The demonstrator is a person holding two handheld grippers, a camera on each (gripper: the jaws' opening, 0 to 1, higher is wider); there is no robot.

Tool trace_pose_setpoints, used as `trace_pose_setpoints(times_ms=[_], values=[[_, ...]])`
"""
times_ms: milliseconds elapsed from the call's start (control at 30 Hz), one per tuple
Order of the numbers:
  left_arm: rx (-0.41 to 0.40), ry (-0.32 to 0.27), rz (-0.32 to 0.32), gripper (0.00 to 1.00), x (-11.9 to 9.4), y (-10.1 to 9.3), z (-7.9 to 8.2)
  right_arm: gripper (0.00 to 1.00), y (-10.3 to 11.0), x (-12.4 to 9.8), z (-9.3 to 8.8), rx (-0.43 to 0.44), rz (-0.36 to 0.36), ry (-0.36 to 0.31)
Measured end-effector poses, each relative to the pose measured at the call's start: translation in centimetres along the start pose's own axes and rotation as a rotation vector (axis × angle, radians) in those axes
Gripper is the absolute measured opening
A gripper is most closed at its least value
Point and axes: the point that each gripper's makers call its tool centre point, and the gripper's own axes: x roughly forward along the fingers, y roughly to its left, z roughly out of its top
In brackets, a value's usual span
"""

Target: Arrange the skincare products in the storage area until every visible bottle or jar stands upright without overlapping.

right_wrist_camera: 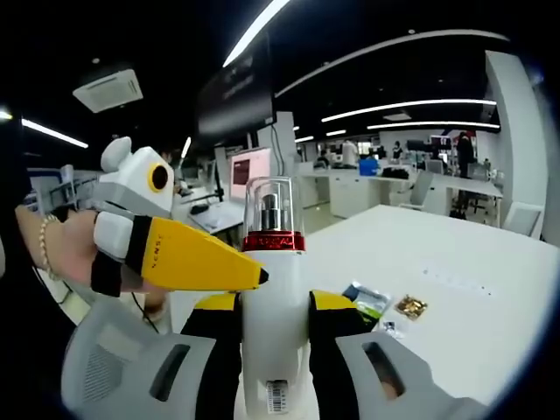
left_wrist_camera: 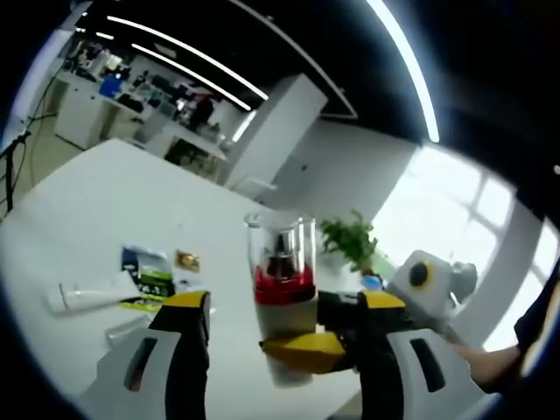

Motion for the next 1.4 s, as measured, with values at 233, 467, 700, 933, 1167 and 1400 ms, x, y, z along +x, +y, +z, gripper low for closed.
trace_pose_setpoints(times_ms=[233, 467, 700, 933, 1167, 1400], values=[[0.003, -0.033, 0.01, 0.44, 0.0, 0.0, 0.5, 0.28, 0.8, 0.0, 1.0, -0.011, -0.009, -0.024], [0.088, -0.066, 0.014, 0.26, -0.3, -0.6, 1.3, 0.28, 1.0, -0.3, 1.3, -0.079, -0.077, 0.012], [0.054, -0.046, -0.048, 0.24, -0.4, -2.3, 2.1, 0.29, 1.0, -1.3, 2.4, -0.094, -0.133, 0.037], [0.08, 0.042, -0.243, 0.23, -0.3, -5.3, 2.9, 0.3, 1.7, -3.8, 4.6, 0.053, -0.055, -0.044], [0.145, 0.055, -0.507, 0.23, -1.1, -10.4, 5.4, 0.32, 2.1, -6.6, 7.9, 0.228, 0.108, -0.126], [0.227, 0.124, -0.832, 0.23, -3.6, -16.9, 6.5, 0.33, 5.4, -9.0, 11.4, 0.302, 0.394, -0.126]])
